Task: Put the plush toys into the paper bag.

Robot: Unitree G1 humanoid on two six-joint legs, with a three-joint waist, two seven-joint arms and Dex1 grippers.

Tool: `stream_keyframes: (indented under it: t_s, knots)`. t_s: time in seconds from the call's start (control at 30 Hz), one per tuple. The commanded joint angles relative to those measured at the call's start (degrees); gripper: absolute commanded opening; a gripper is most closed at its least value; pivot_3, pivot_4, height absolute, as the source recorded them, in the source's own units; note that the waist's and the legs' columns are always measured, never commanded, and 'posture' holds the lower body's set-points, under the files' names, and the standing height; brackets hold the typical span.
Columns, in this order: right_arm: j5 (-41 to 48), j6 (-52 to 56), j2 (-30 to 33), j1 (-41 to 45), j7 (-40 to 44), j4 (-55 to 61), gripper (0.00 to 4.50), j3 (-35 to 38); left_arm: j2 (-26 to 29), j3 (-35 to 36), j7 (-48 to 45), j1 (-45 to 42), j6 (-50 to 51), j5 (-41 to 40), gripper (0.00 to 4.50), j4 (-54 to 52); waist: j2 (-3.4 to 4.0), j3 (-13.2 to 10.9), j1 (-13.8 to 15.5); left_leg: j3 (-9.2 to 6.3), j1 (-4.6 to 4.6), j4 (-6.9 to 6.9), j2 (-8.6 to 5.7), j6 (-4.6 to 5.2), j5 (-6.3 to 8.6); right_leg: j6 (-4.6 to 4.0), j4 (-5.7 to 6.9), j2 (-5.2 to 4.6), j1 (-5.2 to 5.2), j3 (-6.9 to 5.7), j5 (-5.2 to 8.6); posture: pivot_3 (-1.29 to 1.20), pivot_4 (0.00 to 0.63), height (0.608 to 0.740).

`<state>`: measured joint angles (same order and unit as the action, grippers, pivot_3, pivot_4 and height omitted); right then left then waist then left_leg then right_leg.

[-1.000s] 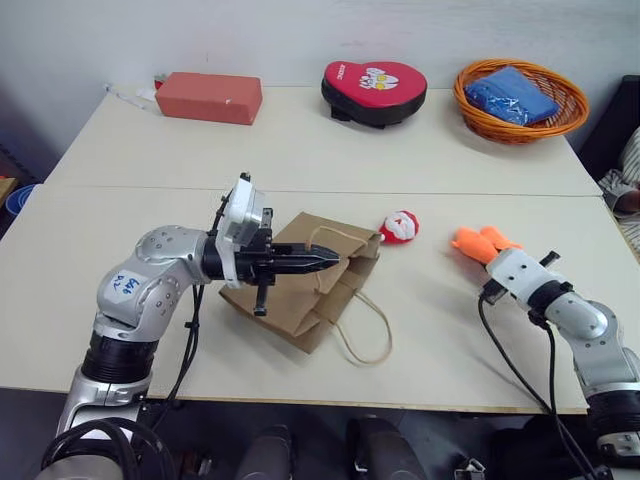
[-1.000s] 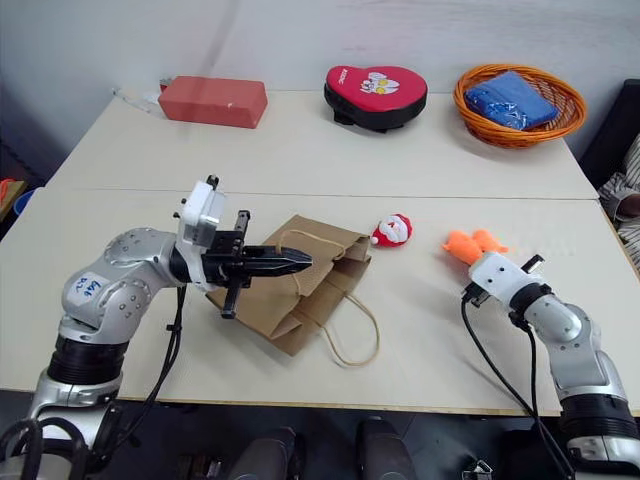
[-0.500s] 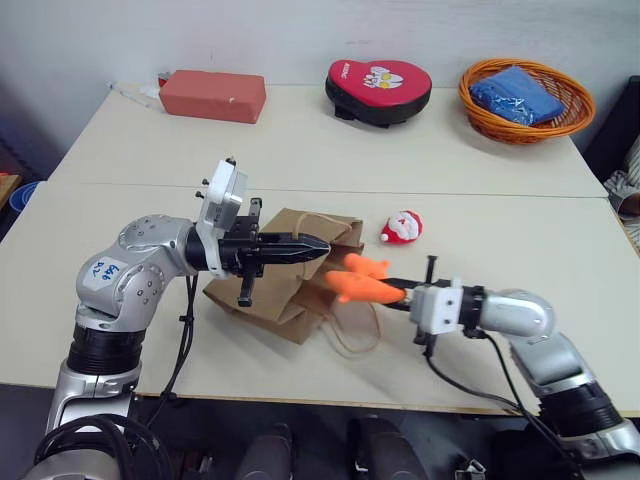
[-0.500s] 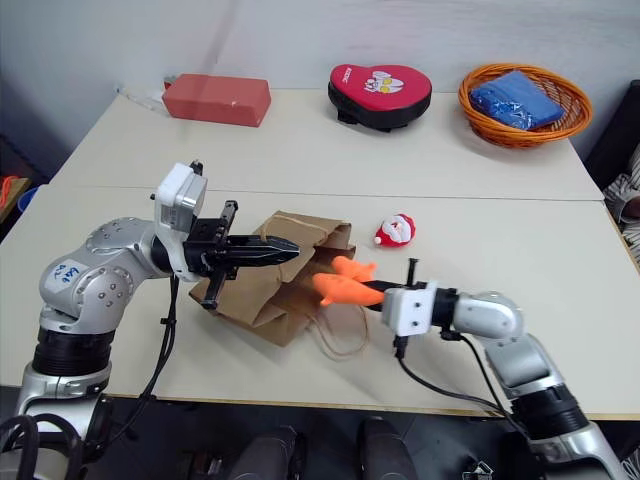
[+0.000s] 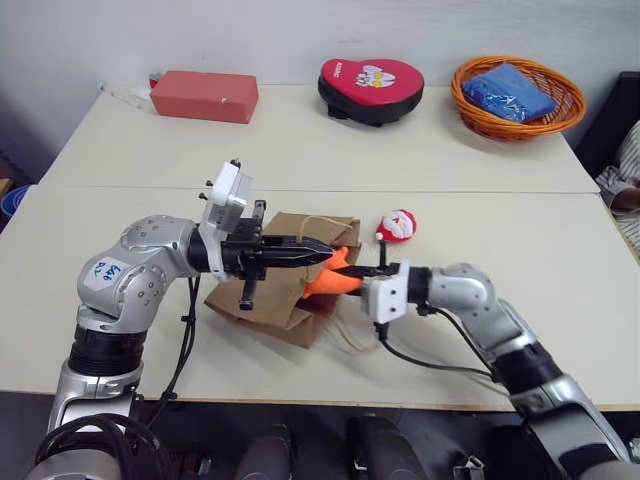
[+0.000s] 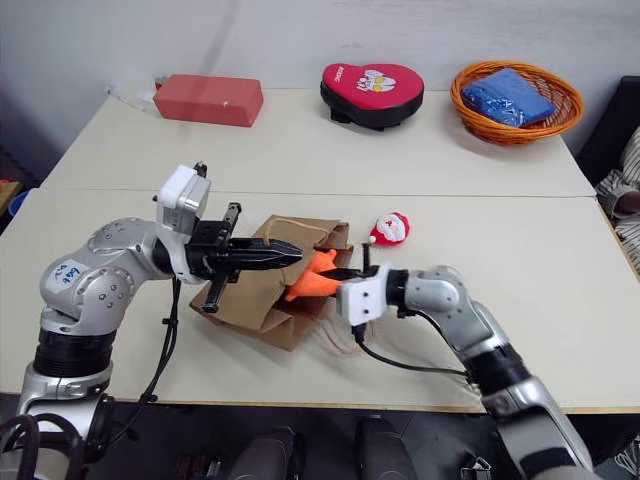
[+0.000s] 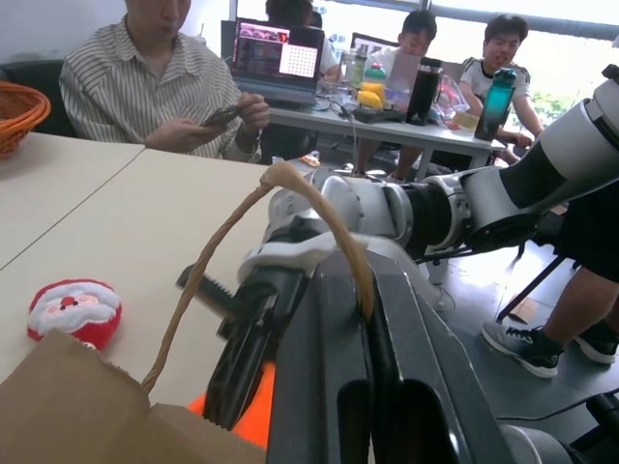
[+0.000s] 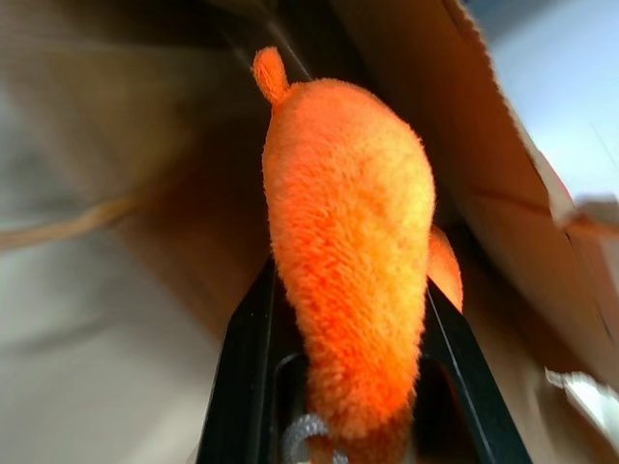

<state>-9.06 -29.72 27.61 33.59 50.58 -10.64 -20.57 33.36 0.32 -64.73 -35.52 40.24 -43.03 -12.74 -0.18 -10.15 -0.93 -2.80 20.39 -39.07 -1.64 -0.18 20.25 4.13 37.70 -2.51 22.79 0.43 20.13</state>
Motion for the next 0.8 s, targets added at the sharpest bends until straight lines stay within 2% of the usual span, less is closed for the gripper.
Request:
stream_keyframes:
  t_s: [0.03,0.23,0.47,0.6,0.67,0.8]
  knots:
    - [0.0,-2.9,-2.2,2.5,0.7,-3.4,0.23,-2.2,-0.3,-0.1,-0.8,-1.1,0.0,-1.4,0.0,-0.9,0.0,0.0,-0.2,0.0,0.0,0.0,0.0,0.0,0.0,0.0,0.0,0.0,0.0,-0.01,0.0,0.0,0.15,0.74]
    - [2.2,-7.9,-4.5,4.2,2.5,-10.1,0.23,-3.7,-0.7,-0.6,-1.4,-1.4,-0.8,-0.7,0.0,-0.2,-0.01,0.0,-0.5,-0.01,0.03,-0.02,-0.01,0.0,0.0,0.0,-0.03,-0.02,-0.01,-0.03,0.0,0.0,0.15,0.74]
    - [6.7,-9.0,-4.9,4.8,5.3,-13.0,2.66,-2.2,-0.5,-0.2,-1.4,-0.9,-1.3,-0.2,0.0,-0.2,0.0,0.0,-0.7,-0.01,0.02,-0.02,0.0,0.0,0.0,0.0,-0.02,-0.02,0.0,-0.04,0.0,0.0,0.15,0.74]
    - [17.2,-1.9,-2.9,2.8,12.6,-7.4,4.11,-0.5,-0.5,-0.2,-1.2,-0.7,-1.5,0.0,0.0,-0.3,0.0,0.0,-0.7,-0.01,0.03,-0.02,0.0,0.0,0.0,0.0,-0.03,-0.02,0.0,-0.04,0.0,0.0,0.15,0.74]
    - [25.7,6.3,-0.8,1.2,17.6,-2.4,4.44,1.2,-0.4,0.0,-1.3,-0.4,-1.7,0.1,0.0,-0.2,-0.01,0.0,-0.5,-0.03,0.03,-0.02,0.0,0.0,0.0,0.0,-0.03,-0.02,-0.01,-0.04,0.0,0.0,0.15,0.74]
    - [34.8,21.4,5.5,-1.7,21.5,3.6,4.44,6.9,-0.2,0.0,-1.5,0.0,-2.2,0.5,0.0,0.0,-0.01,0.0,-0.1,-0.12,0.05,-0.05,-0.01,0.01,0.01,0.0,-0.14,-0.08,-0.1,-0.1,0.0,0.0,0.15,0.74]
